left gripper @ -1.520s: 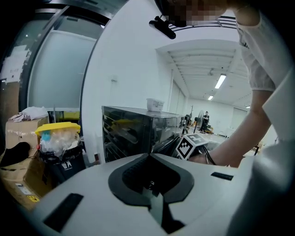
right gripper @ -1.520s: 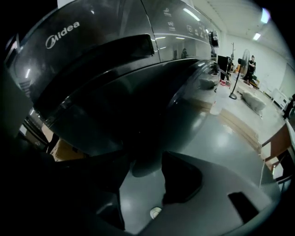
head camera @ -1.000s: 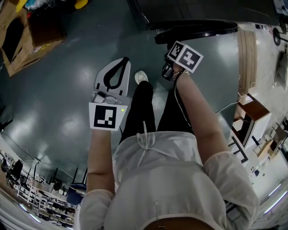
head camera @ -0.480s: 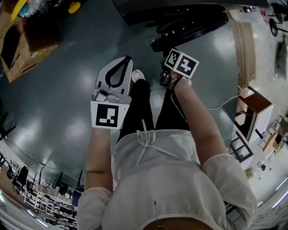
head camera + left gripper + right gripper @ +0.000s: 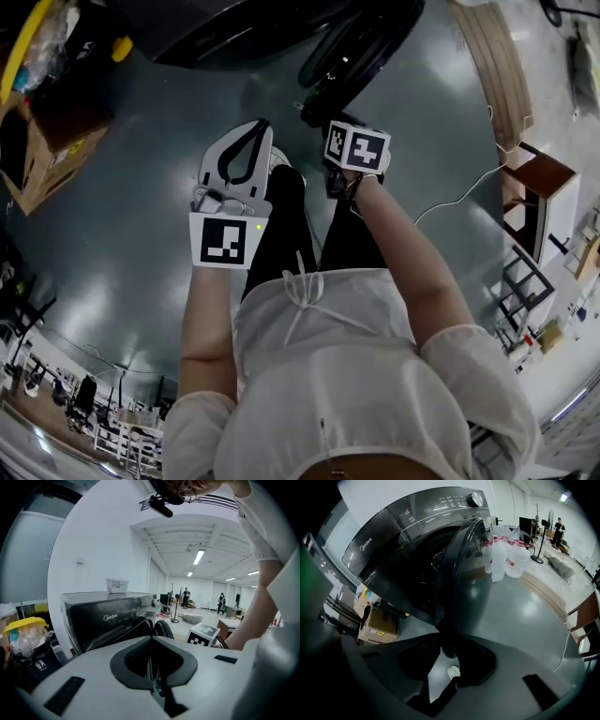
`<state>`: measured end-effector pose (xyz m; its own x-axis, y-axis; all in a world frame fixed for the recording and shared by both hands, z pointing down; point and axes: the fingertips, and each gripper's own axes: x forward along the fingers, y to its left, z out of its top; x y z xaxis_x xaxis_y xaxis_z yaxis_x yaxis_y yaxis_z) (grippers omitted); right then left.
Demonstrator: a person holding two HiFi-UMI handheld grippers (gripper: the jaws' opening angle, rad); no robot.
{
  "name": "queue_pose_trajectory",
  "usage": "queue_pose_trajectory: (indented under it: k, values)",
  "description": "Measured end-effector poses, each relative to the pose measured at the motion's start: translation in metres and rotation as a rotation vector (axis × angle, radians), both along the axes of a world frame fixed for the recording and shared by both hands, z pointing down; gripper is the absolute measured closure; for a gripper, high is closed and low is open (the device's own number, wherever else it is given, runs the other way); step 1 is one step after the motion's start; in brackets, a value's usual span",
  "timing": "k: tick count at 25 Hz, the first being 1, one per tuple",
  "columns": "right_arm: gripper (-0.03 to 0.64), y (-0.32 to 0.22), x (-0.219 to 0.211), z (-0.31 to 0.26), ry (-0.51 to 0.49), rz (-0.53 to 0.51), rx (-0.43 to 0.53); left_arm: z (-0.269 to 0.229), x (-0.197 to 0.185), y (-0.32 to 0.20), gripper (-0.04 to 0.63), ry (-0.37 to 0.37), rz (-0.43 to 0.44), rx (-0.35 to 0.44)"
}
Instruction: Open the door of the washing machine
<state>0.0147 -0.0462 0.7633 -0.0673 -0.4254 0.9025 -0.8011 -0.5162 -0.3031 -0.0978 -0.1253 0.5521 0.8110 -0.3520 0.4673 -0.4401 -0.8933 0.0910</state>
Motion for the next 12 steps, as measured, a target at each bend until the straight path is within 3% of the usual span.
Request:
queue_pose_trajectory:
  k: [12]
  values:
    - [0.532,0.084,0.066,-0.001,0.048,-0.018,-0.015,-0.001,0.088,0.069,0.574,-0.001,0.106,0.001]
